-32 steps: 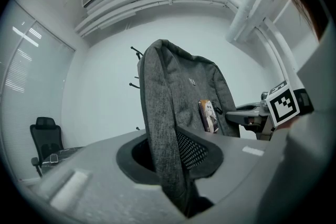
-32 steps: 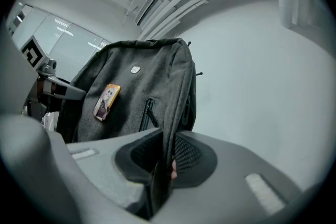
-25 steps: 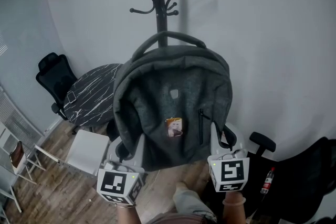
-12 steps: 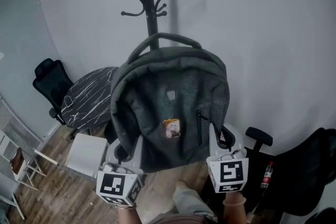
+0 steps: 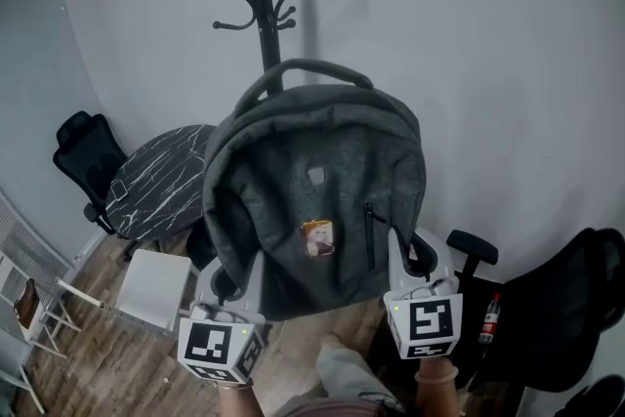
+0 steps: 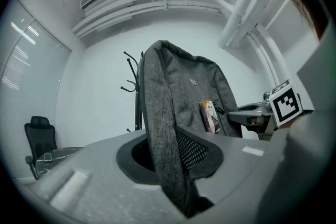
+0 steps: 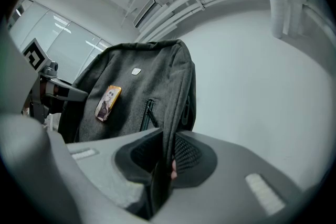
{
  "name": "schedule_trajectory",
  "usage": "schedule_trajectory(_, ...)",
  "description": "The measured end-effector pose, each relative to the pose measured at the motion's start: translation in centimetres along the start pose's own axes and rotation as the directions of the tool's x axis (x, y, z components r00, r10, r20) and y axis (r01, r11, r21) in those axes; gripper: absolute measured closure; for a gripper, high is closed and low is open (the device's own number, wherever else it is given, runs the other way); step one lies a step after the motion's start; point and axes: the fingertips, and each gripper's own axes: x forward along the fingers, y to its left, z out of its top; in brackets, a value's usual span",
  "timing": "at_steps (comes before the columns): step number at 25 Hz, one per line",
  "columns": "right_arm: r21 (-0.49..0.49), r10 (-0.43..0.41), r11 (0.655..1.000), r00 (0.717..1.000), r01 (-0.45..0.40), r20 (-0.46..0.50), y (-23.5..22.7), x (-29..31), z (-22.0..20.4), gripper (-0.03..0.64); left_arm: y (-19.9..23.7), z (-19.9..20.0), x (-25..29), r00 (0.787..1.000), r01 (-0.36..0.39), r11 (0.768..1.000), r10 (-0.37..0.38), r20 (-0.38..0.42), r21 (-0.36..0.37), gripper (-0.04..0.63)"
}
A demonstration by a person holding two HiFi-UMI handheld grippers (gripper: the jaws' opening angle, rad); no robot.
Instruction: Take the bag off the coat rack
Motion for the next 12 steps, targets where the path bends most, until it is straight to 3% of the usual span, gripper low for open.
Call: schedule_trajectory(12,0.000,-0.004,1.000,1.000,0.004,-0.012,0.15,-0.86,0.45,0.572,-0.21,0.56,-0.70,1.000,0.007,1.000,-0.007,-0.003,0.004,0.511)
